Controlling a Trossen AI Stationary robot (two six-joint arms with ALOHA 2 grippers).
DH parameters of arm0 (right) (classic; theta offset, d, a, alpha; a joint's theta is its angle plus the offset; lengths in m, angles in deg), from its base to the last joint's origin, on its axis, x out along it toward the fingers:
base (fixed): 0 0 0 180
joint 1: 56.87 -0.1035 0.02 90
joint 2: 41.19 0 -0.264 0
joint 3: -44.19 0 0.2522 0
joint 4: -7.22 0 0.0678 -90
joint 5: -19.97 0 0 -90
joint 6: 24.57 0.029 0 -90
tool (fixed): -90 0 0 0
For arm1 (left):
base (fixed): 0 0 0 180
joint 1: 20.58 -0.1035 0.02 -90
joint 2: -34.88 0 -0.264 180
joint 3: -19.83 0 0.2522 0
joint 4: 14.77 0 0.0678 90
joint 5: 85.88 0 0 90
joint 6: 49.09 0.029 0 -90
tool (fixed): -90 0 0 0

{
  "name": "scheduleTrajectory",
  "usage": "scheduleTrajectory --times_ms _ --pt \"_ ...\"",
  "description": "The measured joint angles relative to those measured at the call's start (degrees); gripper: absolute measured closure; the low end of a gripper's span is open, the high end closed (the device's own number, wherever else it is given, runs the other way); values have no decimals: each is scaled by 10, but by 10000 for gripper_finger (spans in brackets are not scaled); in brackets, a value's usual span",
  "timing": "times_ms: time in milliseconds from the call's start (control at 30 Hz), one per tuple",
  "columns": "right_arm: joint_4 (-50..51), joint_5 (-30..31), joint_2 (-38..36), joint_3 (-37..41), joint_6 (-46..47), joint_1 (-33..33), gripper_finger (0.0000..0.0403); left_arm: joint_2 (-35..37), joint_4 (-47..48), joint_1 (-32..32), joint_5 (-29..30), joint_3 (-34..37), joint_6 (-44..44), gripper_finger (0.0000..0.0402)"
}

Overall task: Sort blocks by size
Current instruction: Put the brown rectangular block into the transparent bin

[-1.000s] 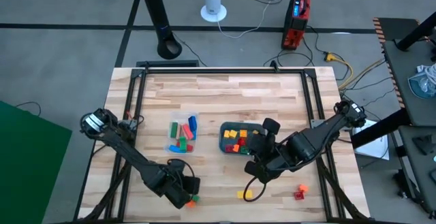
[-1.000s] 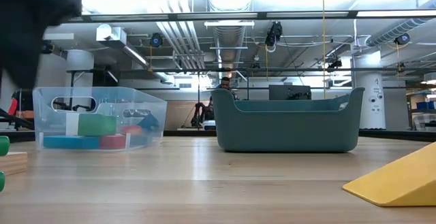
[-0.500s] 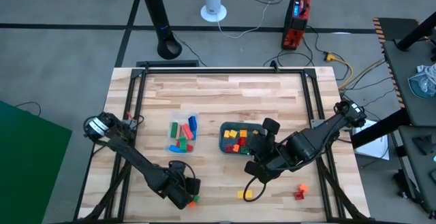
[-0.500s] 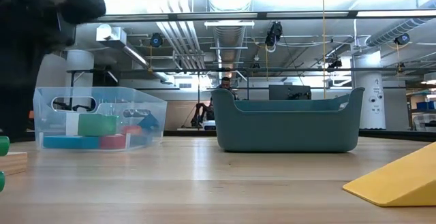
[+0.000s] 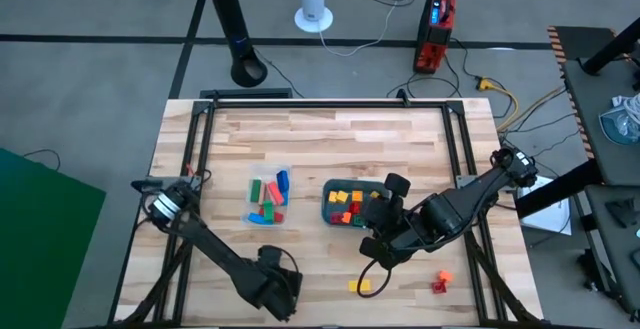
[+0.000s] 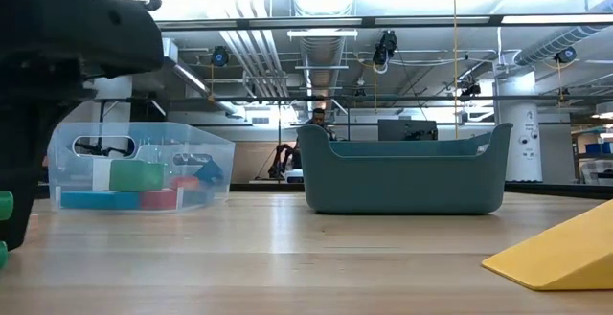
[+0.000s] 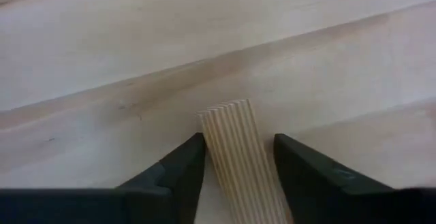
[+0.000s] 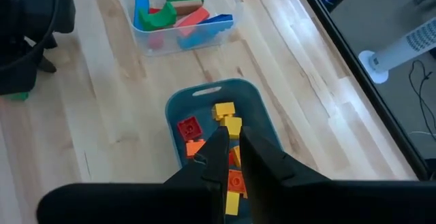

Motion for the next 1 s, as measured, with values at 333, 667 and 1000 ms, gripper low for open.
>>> scheduleTrajectory --times_ms 333,667,1000 --pt "0 0 0 0 -3 0 376 -13 34 0 0 -35 4 318" --pt "-1 4 0 0 -15 0 376 90 107 1 15 -55 32 311" --pt "-24 5 0 0 -19 5 376 264 303 -71 140 -23 97 309"
